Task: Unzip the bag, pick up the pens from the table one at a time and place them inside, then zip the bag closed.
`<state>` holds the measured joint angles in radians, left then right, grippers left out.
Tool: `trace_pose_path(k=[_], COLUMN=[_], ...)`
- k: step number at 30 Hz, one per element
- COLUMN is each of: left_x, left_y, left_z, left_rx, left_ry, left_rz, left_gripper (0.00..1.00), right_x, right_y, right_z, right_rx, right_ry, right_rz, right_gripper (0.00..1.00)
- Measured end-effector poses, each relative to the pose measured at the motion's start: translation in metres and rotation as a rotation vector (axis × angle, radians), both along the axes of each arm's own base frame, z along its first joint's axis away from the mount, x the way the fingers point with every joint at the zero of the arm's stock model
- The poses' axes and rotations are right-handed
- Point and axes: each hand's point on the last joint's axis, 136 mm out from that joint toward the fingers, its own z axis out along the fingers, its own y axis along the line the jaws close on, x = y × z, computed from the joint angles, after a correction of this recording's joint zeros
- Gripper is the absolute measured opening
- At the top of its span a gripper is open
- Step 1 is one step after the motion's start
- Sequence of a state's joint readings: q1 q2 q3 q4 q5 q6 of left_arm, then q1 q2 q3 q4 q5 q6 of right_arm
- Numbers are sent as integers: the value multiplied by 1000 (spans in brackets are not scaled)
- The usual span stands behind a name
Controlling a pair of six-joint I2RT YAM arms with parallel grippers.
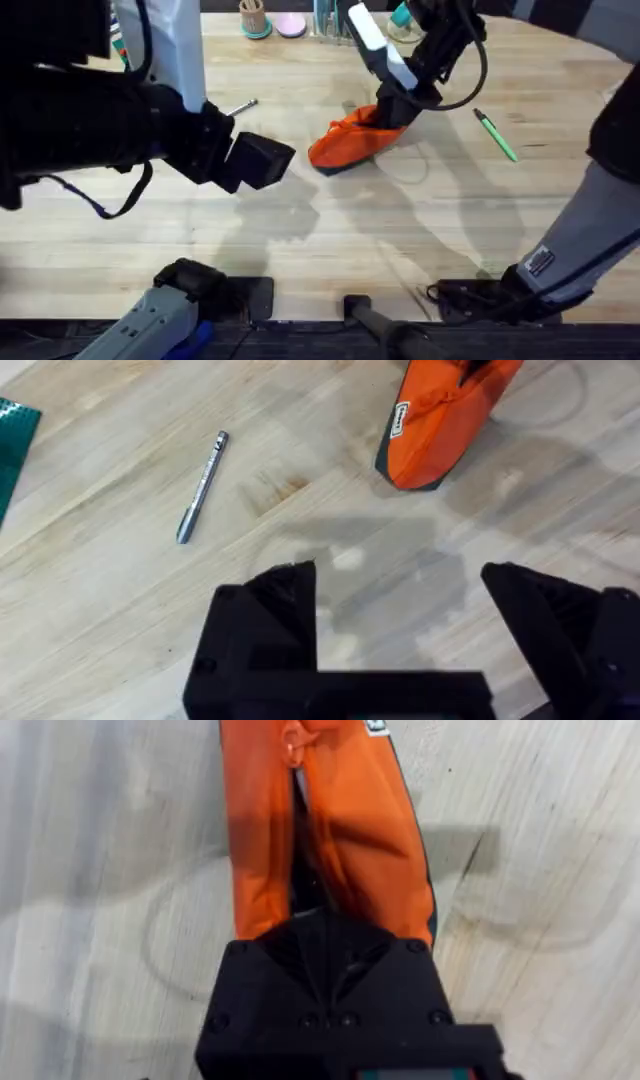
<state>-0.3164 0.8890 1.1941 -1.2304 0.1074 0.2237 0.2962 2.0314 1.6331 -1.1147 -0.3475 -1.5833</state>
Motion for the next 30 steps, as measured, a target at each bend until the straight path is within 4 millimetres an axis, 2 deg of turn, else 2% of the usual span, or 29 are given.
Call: trace_pose_path(k=[19, 21, 22, 24, 27, 30], left_x=[0, 0, 0, 0, 0, -1], left_y=[0, 0, 0, 0, 0, 0], left_z=[0, 0, 0, 0, 0, -1], left_rx=[0, 0, 0, 0, 0, 2], left_ry=[0, 0, 0, 0, 0, 8], left_rz=[0, 0, 0, 0, 0, 0], left_gripper=[995, 995, 995, 995, 995, 995], right_x=[2, 1, 1, 0, 3, 3], right_y=[3, 2, 2, 2, 4, 5], right_z=[-5, -5, -6, -6, -6, -6], right_rx=[15, 14, 14, 14, 20, 21], right_ry=[-8, -5, -5, -7, -21, -23], right_rz=[3, 2, 5, 14, 25, 28], right_gripper=[47, 161, 313, 520, 939, 993])
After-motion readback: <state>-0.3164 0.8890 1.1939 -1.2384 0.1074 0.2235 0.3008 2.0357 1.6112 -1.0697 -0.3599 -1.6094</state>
